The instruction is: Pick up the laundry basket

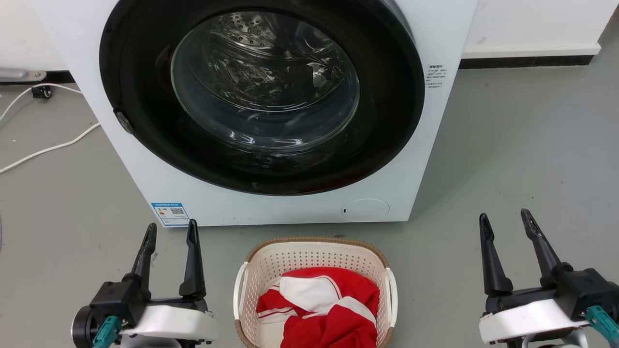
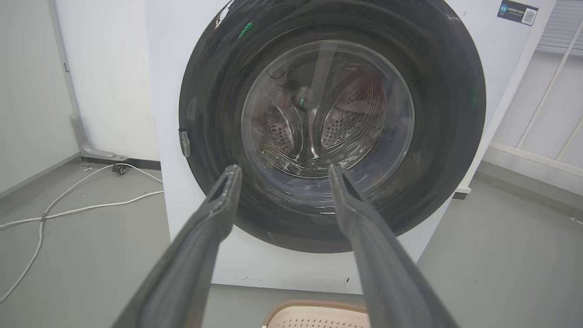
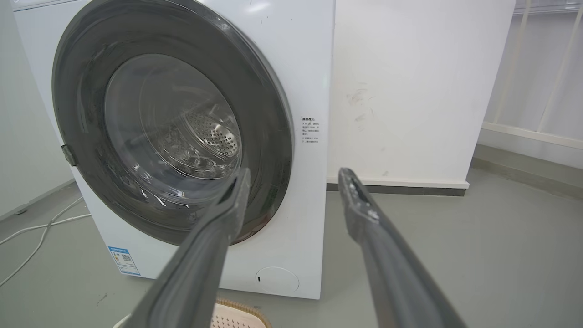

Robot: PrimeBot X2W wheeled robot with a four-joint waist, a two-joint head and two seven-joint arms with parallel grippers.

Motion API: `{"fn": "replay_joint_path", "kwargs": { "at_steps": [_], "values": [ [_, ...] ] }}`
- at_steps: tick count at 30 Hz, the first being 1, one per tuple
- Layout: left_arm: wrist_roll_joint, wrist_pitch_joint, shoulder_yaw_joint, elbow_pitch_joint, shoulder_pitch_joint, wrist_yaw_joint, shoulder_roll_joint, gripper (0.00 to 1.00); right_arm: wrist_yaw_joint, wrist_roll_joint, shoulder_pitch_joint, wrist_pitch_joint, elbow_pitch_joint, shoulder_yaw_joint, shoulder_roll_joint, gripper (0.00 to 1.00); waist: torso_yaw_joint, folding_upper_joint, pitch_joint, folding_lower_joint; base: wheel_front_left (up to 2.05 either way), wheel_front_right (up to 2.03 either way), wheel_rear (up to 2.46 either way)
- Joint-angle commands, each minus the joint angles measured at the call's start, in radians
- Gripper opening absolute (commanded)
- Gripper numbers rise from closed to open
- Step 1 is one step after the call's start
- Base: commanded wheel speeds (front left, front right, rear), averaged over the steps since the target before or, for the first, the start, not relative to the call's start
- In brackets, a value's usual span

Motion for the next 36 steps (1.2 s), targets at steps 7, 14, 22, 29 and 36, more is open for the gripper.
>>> {"fn": "replay_joint_path", "kwargs": {
  "at_steps": [7, 14, 22, 29, 36],
  "values": [
    [0.064, -0.021, -0.005, -0.009, 0.015, 0.014, 0.003, 1.00, 0.000, -0.069, 0.016, -0.021, -0.013, -0.005, -0.005, 1.00, 0.002, 0.0000, 0.000, 0.0000, 0.00, 0.00, 0.00],
    [0.102, -0.031, -0.007, -0.009, 0.022, 0.023, 0.003, 1.00, 0.000, -0.107, 0.020, -0.028, -0.012, -0.009, -0.005, 1.00, 0.005, 0.0000, -0.001, 0.0000, 0.00, 0.00, 0.00],
    [0.103, -0.031, 0.000, -0.004, 0.025, 0.026, 0.003, 1.00, 0.000, -0.102, 0.022, -0.028, -0.004, -0.012, -0.005, 1.00, 0.005, 0.0000, -0.002, 0.0000, 0.00, 0.00, 0.00],
    [0.104, -0.030, 0.000, -0.004, 0.026, 0.027, 0.003, 1.00, 0.000, -0.093, 0.022, -0.028, -0.002, -0.015, -0.005, 1.00, 0.004, 0.0000, 0.001, 0.0000, 0.00, 0.00, 0.00],
    [0.104, -0.030, 0.001, -0.004, 0.024, 0.022, 0.003, 1.00, 0.000, -0.091, 0.021, -0.028, -0.001, -0.014, -0.005, 1.00, 0.006, 0.0000, 0.004, 0.0000, 0.00, 0.00, 0.00]
  ]
}}
